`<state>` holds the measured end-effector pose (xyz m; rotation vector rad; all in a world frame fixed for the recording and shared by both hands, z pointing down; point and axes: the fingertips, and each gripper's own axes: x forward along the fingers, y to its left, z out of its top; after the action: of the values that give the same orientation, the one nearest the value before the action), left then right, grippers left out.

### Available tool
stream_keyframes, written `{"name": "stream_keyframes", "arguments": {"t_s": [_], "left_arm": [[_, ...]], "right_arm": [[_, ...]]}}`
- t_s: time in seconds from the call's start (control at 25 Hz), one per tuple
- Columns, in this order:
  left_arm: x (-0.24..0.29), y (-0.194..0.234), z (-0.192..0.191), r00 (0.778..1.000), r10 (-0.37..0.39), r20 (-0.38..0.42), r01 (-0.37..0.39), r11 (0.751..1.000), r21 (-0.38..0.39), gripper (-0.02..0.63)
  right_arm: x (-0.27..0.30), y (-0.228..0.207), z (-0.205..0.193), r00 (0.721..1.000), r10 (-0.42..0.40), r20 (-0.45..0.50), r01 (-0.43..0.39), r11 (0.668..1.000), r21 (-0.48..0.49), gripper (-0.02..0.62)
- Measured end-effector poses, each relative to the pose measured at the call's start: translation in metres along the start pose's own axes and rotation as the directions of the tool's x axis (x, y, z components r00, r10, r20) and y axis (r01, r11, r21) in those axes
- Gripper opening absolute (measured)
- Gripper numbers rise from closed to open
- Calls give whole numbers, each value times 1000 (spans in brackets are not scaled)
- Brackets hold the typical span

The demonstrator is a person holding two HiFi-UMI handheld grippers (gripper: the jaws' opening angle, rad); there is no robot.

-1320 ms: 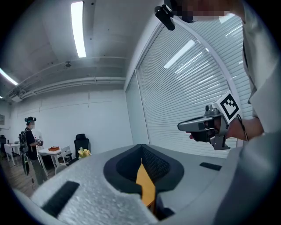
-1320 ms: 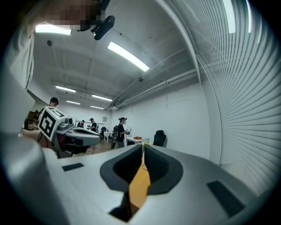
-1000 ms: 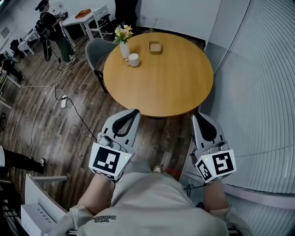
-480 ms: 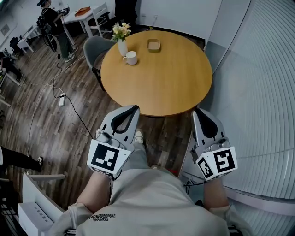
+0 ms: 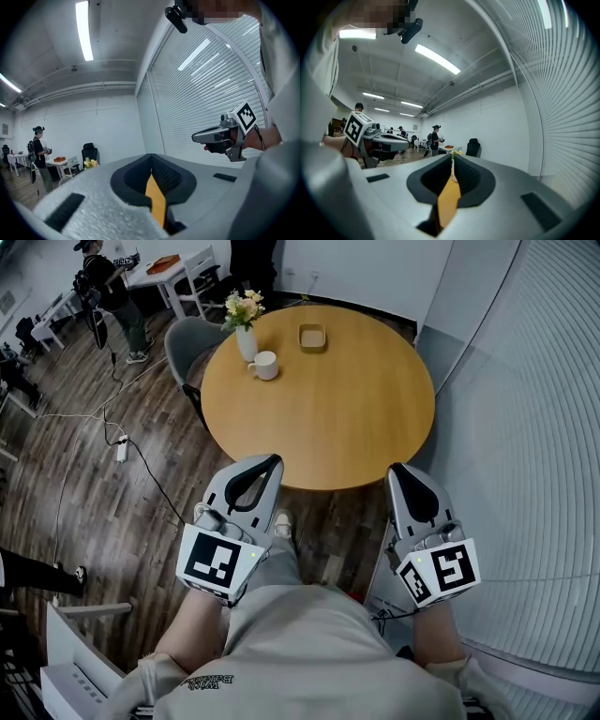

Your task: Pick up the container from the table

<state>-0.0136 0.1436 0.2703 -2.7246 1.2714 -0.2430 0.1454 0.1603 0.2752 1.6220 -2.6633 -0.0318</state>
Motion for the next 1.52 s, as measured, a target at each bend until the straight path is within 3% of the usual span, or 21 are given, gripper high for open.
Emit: {"name": "stream_keyframes", "arguments": {"t_s": [0.32,0.56,0.76,1.52], "left_arm": [[43,48,-16,1000,-21,2,21,999,32,21],[81,81,-26,999,-39,-10,38,999,-31,21],[113,123,-30,998,-63,-11,63,998,5,21],[200,245,-39,990,-137,-26,137,990,-32,21]], "right_arm": [[58,-13,-1,1000,13,-13,-13,1000,19,38],[106,-31,-11,999,-5,-38,6,1000,20,38],[151,-44,-6,998,-20,-58,21,1000,18,38],[304,-65,7,994,-73,-85,73,997,2,38]]}}
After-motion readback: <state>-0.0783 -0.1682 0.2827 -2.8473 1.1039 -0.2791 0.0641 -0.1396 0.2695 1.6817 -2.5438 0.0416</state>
